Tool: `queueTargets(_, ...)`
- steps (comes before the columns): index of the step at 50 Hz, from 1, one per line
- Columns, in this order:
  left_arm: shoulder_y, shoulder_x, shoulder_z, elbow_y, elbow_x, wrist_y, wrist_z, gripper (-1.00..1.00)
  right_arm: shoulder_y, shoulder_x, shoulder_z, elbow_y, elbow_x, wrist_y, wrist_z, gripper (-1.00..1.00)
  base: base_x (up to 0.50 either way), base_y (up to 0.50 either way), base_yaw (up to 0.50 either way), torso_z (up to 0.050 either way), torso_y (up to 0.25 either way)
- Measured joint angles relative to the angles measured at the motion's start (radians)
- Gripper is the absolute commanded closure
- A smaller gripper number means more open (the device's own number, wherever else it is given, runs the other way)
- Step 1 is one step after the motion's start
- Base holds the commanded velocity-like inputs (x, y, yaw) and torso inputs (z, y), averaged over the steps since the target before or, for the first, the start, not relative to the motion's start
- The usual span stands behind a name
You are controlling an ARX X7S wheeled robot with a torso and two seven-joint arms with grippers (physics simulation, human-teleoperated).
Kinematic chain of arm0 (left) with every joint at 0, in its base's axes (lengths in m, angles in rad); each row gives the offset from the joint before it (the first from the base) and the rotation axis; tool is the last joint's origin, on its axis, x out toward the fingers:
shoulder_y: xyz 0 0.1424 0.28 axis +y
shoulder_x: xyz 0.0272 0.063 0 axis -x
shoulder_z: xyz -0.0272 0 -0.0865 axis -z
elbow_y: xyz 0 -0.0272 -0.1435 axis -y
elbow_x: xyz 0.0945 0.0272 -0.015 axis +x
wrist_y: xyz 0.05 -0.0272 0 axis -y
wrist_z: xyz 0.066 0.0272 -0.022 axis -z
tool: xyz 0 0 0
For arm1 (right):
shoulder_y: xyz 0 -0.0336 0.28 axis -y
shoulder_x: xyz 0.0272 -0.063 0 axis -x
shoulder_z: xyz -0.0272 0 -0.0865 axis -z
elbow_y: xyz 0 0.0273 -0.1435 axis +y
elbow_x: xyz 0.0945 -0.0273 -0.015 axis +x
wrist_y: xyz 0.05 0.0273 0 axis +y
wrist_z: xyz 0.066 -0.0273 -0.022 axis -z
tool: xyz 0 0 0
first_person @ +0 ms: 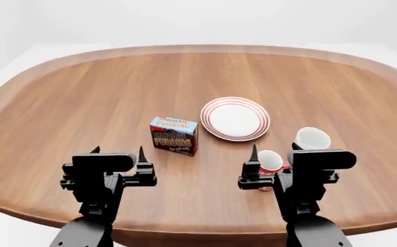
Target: Put the chocolate pudding to the right of the plate.
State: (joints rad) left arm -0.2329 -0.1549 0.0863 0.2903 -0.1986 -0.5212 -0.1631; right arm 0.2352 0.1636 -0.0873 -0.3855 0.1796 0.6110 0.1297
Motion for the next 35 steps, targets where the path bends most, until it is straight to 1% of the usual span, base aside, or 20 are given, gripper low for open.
queueTargets(12, -0.035, -0.013, 0.006, 0.019, -0.011, -0.047, -0.013, -1.00, 0.034, 0.013, 0.002, -0.038, 0.021, 0.068, 0.005, -1.00, 0.50, 0.00, 0.00, 0.000, 0.000)
queueTargets(35, -0.050, -0.026, 0.012, 0.018, -0.026, -0.057, -0.028, -1.00, 0.048, 0.024, -0.002, -0.044, 0.040, 0.087, 0.016, -1.00, 0.50, 0.00, 0.00, 0.000, 0.001)
